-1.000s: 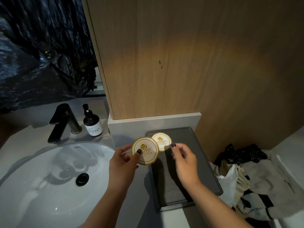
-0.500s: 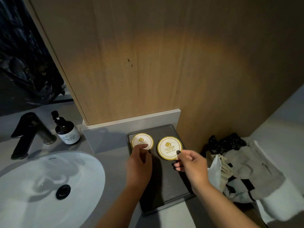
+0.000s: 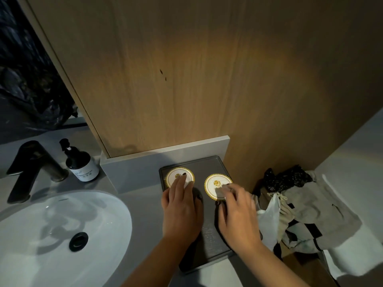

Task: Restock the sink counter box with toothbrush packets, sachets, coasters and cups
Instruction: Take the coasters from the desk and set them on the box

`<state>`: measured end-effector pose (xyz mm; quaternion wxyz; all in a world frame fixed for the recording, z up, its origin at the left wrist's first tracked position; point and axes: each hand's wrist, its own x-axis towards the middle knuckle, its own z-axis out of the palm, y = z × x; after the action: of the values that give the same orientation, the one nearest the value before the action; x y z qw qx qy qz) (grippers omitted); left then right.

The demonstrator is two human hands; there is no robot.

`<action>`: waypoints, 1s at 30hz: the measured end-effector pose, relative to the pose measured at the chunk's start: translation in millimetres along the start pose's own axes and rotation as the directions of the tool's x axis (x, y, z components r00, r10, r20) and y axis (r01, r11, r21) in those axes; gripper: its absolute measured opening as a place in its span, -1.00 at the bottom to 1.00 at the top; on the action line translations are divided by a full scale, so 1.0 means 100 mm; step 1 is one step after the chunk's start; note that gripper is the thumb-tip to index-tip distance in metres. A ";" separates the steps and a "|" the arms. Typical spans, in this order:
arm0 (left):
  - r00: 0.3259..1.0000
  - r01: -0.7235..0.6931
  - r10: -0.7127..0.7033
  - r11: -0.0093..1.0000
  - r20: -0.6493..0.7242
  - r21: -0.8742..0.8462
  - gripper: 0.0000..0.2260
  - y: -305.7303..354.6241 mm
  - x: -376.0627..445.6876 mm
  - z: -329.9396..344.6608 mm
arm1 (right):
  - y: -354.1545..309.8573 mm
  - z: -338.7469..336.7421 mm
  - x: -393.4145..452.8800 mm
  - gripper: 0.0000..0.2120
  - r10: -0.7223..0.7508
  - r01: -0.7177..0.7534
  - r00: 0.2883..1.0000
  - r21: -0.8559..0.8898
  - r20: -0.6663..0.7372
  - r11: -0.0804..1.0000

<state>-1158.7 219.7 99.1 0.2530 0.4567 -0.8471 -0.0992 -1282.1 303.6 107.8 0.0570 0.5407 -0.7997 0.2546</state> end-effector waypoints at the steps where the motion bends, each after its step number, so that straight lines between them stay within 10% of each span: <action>1: 1.000 0.015 -0.015 1.000 0.013 0.017 -0.61 0.00 0.00 -0.01 | 0.02 0.05 -0.01 -0.64 -0.038 0.039 0.999 -0.040 0.038 0.998; 30: 0.994 0.103 -0.103 0.995 0.038 -0.010 -0.64 -0.04 0.02 0.05 | -0.01 0.25 0.39 -0.55 -0.087 0.095 0.977 -0.033 0.196 0.995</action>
<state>-1158.7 215.7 93.9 0.2344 0.4963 -0.8264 -0.1257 -1292.6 258.6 101.0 0.0016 0.5977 -0.7810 0.1809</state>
